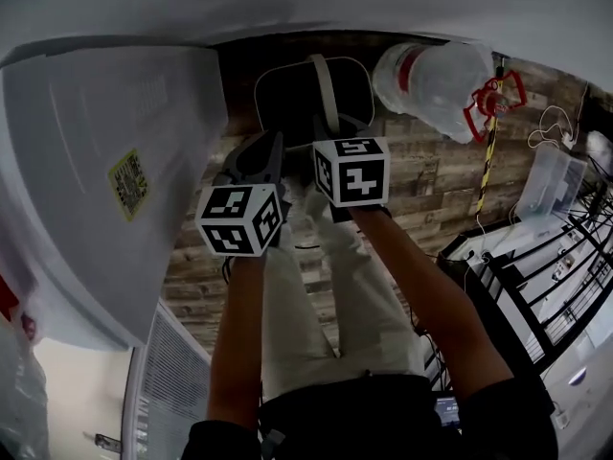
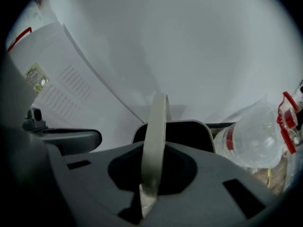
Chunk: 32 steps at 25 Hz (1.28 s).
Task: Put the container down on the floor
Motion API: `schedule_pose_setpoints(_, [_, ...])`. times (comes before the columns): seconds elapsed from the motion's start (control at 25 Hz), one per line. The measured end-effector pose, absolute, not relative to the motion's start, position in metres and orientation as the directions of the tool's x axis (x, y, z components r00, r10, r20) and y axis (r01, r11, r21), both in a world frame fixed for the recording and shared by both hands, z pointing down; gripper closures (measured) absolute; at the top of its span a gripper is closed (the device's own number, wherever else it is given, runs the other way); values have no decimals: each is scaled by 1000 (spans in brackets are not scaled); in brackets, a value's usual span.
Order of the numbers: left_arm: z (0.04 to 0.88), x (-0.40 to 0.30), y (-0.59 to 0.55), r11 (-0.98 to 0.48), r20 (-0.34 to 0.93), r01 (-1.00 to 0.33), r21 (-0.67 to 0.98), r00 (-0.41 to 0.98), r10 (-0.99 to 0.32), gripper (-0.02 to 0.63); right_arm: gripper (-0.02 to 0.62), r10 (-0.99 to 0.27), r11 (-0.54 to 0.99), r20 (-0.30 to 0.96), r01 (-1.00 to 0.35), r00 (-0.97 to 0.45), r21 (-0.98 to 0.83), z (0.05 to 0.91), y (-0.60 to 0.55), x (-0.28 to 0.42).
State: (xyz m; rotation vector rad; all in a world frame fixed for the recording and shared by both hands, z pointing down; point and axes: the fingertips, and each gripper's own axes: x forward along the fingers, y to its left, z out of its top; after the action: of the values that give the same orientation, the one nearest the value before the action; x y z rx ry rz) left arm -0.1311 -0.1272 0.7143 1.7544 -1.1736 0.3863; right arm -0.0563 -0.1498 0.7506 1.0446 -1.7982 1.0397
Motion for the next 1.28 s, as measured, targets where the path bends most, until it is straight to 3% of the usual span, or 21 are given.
schedule_pose_setpoints(1.28, [837,-111,-105,-65,728,-830,553,520,-447,589,565,-227,302,921,-922,-317,-243,873,-146,-55])
